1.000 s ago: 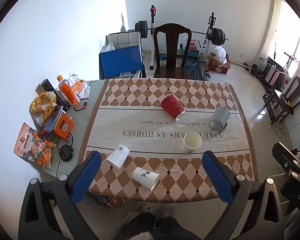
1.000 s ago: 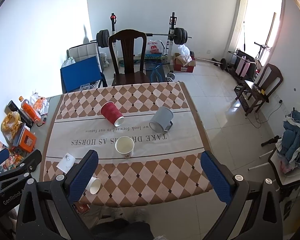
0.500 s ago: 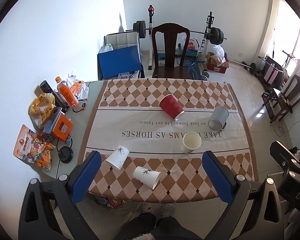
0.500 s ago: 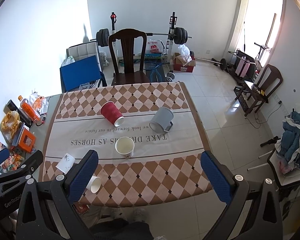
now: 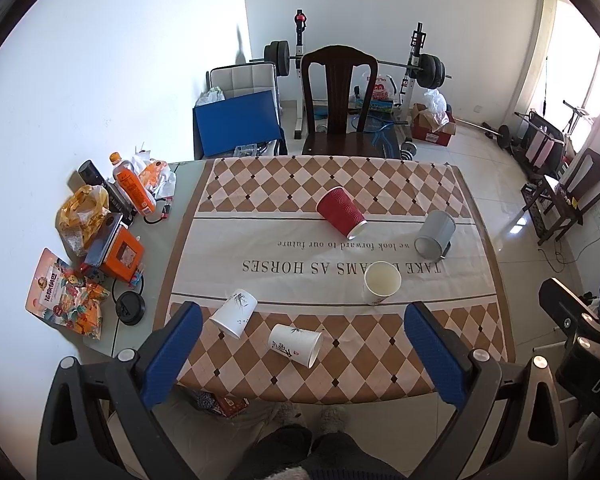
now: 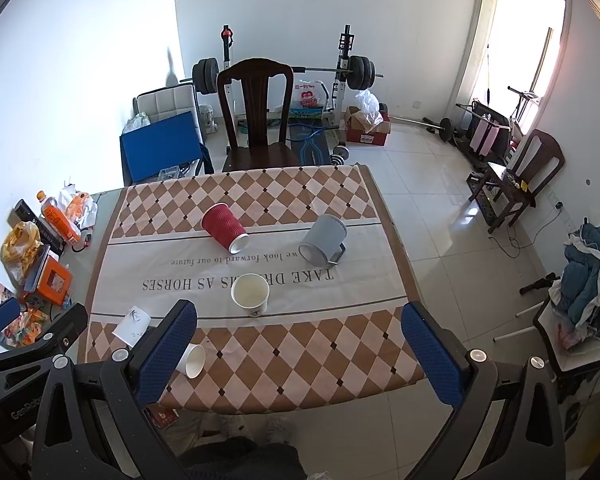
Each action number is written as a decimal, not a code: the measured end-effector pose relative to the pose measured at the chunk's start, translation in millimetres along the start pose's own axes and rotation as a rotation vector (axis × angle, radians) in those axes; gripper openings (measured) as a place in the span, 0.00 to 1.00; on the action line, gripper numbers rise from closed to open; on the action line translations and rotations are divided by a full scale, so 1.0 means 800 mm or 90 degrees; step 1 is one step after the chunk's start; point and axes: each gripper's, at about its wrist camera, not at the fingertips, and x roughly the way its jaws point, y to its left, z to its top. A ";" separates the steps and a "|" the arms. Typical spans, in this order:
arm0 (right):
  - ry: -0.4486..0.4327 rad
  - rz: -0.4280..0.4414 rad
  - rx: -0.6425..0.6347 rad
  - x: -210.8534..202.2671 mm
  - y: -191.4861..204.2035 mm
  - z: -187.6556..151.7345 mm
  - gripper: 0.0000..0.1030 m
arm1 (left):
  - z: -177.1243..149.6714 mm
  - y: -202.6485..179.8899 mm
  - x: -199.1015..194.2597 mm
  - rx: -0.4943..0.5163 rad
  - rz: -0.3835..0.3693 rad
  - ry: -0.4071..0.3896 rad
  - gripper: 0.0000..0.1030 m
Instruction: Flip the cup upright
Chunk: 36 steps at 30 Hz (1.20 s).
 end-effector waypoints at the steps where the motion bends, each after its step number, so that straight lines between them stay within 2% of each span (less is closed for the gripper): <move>1: -0.001 0.000 0.000 0.000 0.000 0.000 1.00 | 0.001 -0.001 0.000 0.000 0.001 -0.001 1.00; 36: -0.002 0.005 -0.002 -0.003 0.001 -0.005 1.00 | -0.003 0.002 0.001 0.007 0.005 -0.005 1.00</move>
